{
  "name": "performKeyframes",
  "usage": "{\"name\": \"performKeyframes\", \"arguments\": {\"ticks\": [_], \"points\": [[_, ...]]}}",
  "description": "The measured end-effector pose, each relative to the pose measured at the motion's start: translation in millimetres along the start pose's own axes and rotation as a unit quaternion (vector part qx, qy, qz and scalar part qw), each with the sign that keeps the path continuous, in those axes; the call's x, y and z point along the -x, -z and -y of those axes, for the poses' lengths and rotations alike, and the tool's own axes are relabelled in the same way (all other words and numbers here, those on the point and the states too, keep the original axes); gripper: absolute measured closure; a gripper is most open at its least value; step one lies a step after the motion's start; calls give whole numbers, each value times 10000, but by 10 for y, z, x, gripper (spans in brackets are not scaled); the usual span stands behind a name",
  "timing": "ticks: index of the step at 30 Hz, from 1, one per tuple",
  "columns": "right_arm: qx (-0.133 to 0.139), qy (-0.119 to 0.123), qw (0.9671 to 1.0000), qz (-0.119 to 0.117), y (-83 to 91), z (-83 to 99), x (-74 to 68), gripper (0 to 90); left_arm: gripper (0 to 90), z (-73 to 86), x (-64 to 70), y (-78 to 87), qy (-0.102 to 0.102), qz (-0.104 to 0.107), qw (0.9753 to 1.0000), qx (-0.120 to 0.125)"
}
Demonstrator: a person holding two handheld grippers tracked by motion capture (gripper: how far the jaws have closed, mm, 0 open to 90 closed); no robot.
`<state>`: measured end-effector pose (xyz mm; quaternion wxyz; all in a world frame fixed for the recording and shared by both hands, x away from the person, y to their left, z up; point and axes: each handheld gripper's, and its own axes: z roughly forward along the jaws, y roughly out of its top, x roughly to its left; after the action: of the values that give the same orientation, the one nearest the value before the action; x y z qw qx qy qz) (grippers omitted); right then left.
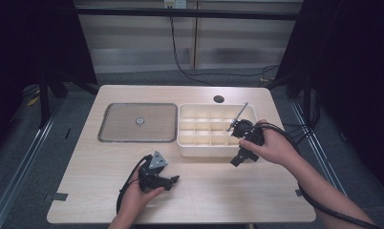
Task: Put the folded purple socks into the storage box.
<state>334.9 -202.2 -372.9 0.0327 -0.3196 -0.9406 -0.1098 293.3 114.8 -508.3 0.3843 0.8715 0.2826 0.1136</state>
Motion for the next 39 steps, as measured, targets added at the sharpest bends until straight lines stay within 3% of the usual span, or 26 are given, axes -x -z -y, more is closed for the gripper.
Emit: {"name": "performKeyframes", "arguments": {"ticks": [14, 21, 27, 28, 29, 31, 39], "points": [[88, 150, 9998, -128, -104, 18, -140, 217, 234, -1, -3, 2, -23, -11, 10000, -8], [156, 325, 9991, -233, -241, 27, -225, 217, 234, -1, -2, 1, -20, -12, 10000, -5], [118, 342, 9987, -351, -376, 47, -266, 217, 234, -1, -2, 1, -18, -8, 10000, -5], [123, 258, 9990, -346, -394, 50, -282, 218, 234, -1, -3, 2, -22, -12, 10000, -7], [185, 358, 9985, -377, -416, 59, -268, 217, 234, -1, -2, 1, -20, -11, 10000, -4], [145, 274, 9987, -407, -440, 65, -282, 218, 234, -1, -3, 2, -24, -13, 10000, -5], [324, 284, 9978, -505, -606, 109, -297, 218, 234, 0, 1, 0, 4, 1, 10000, -1]]}}
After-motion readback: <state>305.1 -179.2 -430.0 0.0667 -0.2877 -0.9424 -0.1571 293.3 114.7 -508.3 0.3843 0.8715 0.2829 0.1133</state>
